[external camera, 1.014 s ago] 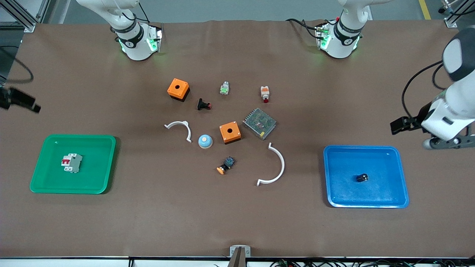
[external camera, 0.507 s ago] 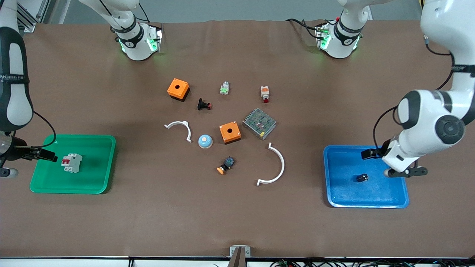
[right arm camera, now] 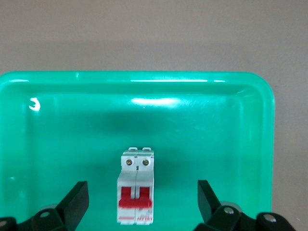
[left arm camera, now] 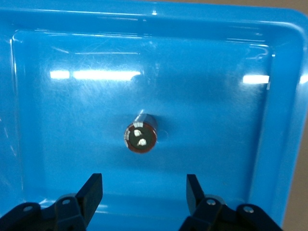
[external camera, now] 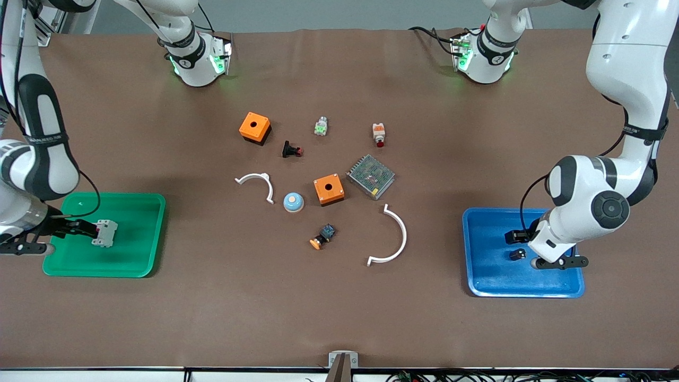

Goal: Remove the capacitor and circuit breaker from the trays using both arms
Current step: 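Lower both grippers and close them on the breaker and capacitor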

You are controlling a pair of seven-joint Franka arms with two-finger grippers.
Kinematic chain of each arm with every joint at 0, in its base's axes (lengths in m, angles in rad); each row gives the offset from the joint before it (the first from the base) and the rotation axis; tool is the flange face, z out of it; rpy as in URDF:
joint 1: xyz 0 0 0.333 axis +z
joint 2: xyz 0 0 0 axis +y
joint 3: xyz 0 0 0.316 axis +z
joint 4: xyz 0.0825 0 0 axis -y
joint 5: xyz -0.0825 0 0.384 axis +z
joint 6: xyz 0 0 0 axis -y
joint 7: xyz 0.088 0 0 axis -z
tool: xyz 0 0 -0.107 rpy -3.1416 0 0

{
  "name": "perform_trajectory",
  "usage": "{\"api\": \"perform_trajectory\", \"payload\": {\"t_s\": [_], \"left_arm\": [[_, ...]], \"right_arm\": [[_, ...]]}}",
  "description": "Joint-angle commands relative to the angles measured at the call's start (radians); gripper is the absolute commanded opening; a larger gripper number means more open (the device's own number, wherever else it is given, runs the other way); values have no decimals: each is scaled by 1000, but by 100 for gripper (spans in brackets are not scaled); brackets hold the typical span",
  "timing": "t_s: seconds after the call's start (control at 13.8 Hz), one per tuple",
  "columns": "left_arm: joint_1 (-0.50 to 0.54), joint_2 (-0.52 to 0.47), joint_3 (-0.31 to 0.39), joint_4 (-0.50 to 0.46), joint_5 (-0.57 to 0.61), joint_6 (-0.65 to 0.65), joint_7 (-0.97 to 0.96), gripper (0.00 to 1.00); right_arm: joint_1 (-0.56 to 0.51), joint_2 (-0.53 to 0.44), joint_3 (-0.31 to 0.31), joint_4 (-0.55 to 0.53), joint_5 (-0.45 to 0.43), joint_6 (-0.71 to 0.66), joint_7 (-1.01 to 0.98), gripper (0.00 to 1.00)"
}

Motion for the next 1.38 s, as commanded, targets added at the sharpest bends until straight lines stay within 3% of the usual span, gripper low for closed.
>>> {"api": "perform_trajectory", "payload": {"t_s": [0.0, 0.29, 0.43, 0.58, 0.72, 0.8, 0.94, 1.09, 1.23, 1.3], "left_arm": [[2, 60, -3, 51, 31, 34, -28, 74], [-4, 103, -3, 96, 36, 54, -45, 69], [-1, 103, -3, 100, 34, 56, -45, 68], [-2, 119, -3, 112, 36, 59, -45, 66], [-1, 125, -1, 113, 36, 68, -45, 64], [1, 125, -1, 111, 36, 68, -46, 61], [1, 125, -1, 111, 36, 68, -54, 49], [-1, 120, -1, 111, 36, 68, -52, 30], [2, 111, -1, 111, 43, 62, -51, 5], [2, 103, -1, 111, 55, 58, -51, 0]], "right_arm": [[-16, -9, 16, -62, 18, 76, -38, 100], [-12, 36, 16, -62, 18, 104, -45, 100], [-6, 42, 16, -62, 18, 104, -45, 91], [-5, 49, 16, -62, 18, 99, -48, 63], [-3, 53, 17, -59, 18, 92, -42, 15], [-3, 51, 17, -53, 18, 90, -40, 0], [-3, 39, 19, -6, 16, 45, -49, 0], [6, 22, 19, 122, 16, -162, -42, 0], [56, -10, 16, 223, 13, -363, -2, 0], [91, -36, 16, 232, 7, -402, 68, 0]]}}
